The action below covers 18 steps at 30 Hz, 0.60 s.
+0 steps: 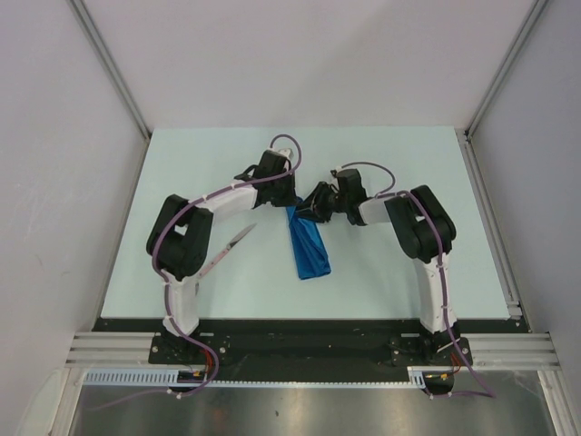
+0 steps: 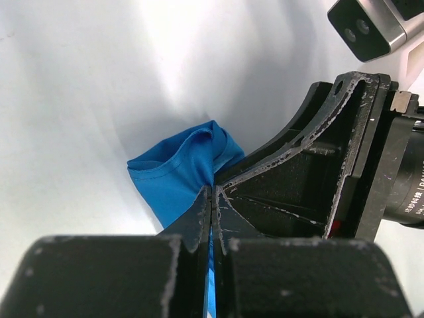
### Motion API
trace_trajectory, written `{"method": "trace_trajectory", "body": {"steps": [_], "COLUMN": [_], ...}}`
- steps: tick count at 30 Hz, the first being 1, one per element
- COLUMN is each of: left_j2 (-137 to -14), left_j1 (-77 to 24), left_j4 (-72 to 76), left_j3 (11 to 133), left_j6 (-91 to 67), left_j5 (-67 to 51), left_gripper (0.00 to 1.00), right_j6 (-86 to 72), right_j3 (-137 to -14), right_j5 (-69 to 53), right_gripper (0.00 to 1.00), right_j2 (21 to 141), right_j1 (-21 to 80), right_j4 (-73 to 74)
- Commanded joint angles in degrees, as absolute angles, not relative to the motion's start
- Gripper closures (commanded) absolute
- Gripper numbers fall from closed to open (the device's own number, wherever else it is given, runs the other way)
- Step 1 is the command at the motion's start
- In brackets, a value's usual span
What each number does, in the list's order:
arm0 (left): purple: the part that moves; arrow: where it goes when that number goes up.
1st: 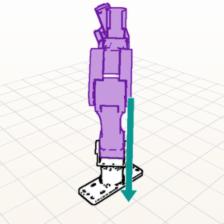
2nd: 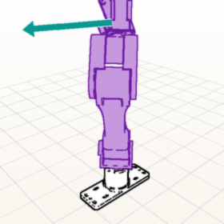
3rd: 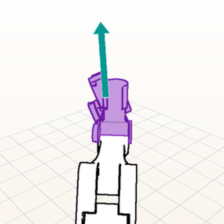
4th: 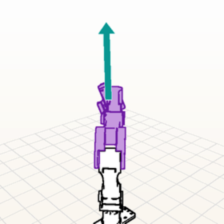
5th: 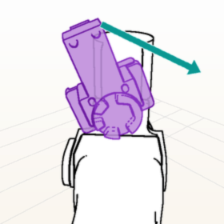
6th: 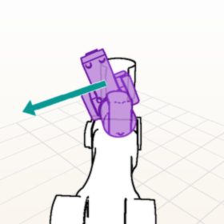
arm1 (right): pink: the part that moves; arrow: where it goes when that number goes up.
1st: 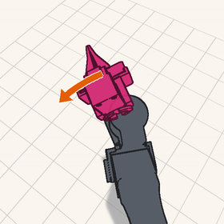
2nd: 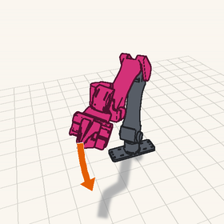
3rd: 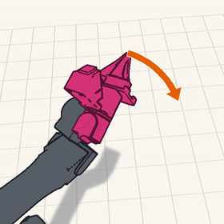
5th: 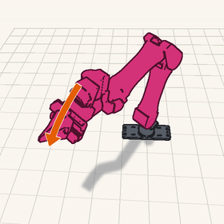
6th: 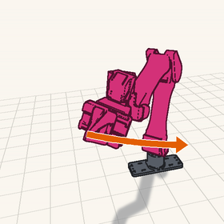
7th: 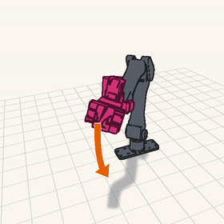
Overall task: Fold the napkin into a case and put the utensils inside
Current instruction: Stuff the top corner of the smaller-rectangle-folded napkin into the folded napkin.
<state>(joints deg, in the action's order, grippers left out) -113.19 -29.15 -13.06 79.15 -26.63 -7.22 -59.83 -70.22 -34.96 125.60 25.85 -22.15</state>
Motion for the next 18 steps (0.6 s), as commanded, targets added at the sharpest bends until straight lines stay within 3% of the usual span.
{"method": "trace_trajectory", "body": {"steps": [1,3,7,10,12,15,18], "left_j2": [-112.06,-112.06,-112.24,-112.33,-112.33,-112.24,-112.24], "left_j1": [-29.71,-29.62,-29.71,-29.71,-29.62,-29.71,-29.79], "left_j4": [-13.71,-13.71,-13.71,-13.71,-13.62,-12.92,-12.48], "left_j3": [78.05,78.13,78.31,78.31,78.14,77.52,77.08], "left_j6": [-27.16,-27.16,-26.9,-26.81,-26.72,-27.07,-27.42], "left_j5": [-8.53,-8.52,-8.53,-8.53,-8.61,-9.14,-9.4], "left_gripper": [1.0,1.0,1.0,1.0,1.0,1.0,1.0], "right_j6": [-57.13,-57.13,-59.23,-59.24,-59.32,-59.59,-60.55], "right_j3": [-67.59,-66.62,-64.87,-64.34,-64.42,-65.12,-66.79], "right_j5": [-36.12,-36.3,-37.88,-37.45,-37.18,-36.21,-35.07], "right_gripper": [0.61,0.62,0.76,0.81,0.92,1.0,1.0], "right_j2": [121.73,121.29,121.73,121.73,122.52,124.18,125.94], "right_j1": [26.1,26.02,25.66,25.49,25.31,25.31,26.01], "right_j4": [-21.18,-21.97,-25.74,-26.19,-26.19,-26.72,-26.63]}}
